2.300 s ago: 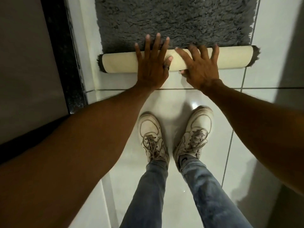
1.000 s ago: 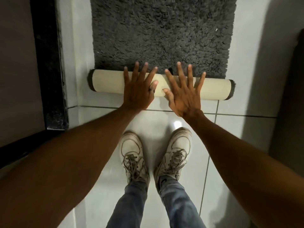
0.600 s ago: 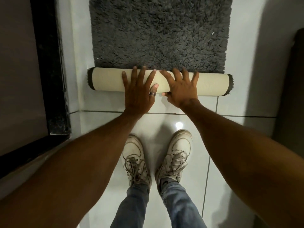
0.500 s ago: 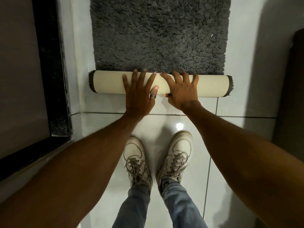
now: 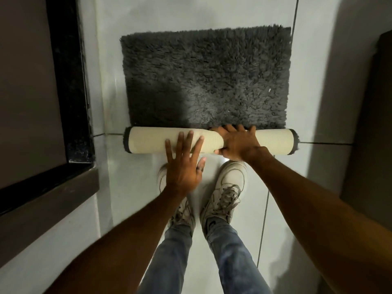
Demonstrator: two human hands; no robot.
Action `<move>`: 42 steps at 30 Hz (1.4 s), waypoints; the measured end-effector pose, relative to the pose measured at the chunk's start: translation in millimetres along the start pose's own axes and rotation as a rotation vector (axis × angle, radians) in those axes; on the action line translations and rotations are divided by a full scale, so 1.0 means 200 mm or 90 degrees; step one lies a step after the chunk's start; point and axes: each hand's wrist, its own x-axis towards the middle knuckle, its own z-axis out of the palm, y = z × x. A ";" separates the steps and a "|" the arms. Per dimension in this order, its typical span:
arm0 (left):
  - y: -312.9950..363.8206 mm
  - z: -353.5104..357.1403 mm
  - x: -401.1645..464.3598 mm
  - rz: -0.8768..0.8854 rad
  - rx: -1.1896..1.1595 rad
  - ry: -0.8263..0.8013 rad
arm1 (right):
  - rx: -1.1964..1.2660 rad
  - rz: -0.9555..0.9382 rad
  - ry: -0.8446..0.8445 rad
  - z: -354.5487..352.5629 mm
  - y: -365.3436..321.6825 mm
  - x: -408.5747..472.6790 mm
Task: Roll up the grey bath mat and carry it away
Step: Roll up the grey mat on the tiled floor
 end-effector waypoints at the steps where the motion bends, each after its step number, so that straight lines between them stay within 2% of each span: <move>1: 0.02 0.02 -0.07 0.003 0.012 -0.012 | 0.001 0.000 -0.020 0.00 0.00 0.00; 4: 0.03 0.04 -0.10 -0.016 0.027 -0.022 | 0.018 0.003 -0.079 -0.04 0.02 0.05; 6: 0.02 0.05 -0.04 -0.027 0.020 -0.016 | 0.033 0.000 -0.076 -0.07 0.04 0.08; 8: 0.01 0.05 0.02 -0.027 0.007 0.010 | 0.001 -0.022 0.050 -0.06 0.05 0.06; 11: -0.03 0.03 0.17 -0.027 -0.009 0.059 | -0.004 -0.029 0.352 0.07 0.06 -0.06; 12: -0.04 0.02 0.23 -0.029 -0.003 0.066 | 0.003 -0.016 0.393 0.12 0.07 -0.09; 15: -0.07 -0.01 0.40 -0.023 0.017 0.062 | -0.014 0.026 0.356 0.21 0.07 -0.10; 20: -0.12 -0.05 0.51 -0.008 -0.009 0.134 | 0.004 0.064 0.322 0.01 0.11 0.13; 23: -0.15 -0.06 0.56 0.011 0.025 0.098 | 0.014 0.063 0.348 -0.12 0.15 0.20; 25: -0.18 -0.07 0.61 0.013 0.021 0.088 | -0.016 0.021 0.355 -0.14 0.15 0.20; 27: -0.21 -0.09 0.66 0.021 0.017 0.075 | -0.054 -0.026 0.309 -0.15 0.15 0.21; 29: -0.21 -0.12 0.70 0.022 0.018 0.059 | -0.054 -0.024 0.267 -0.17 0.17 0.22; 35: -0.21 -0.18 0.72 0.009 0.024 0.013 | -0.030 -0.020 0.233 -0.26 0.14 0.22; 39: -0.17 -0.20 0.62 0.026 0.018 -0.008 | 0.008 -0.024 0.149 -0.26 0.16 0.15; 42: -0.09 -0.18 0.39 0.074 -0.007 -0.010 | 0.082 -0.031 0.005 -0.26 0.17 0.12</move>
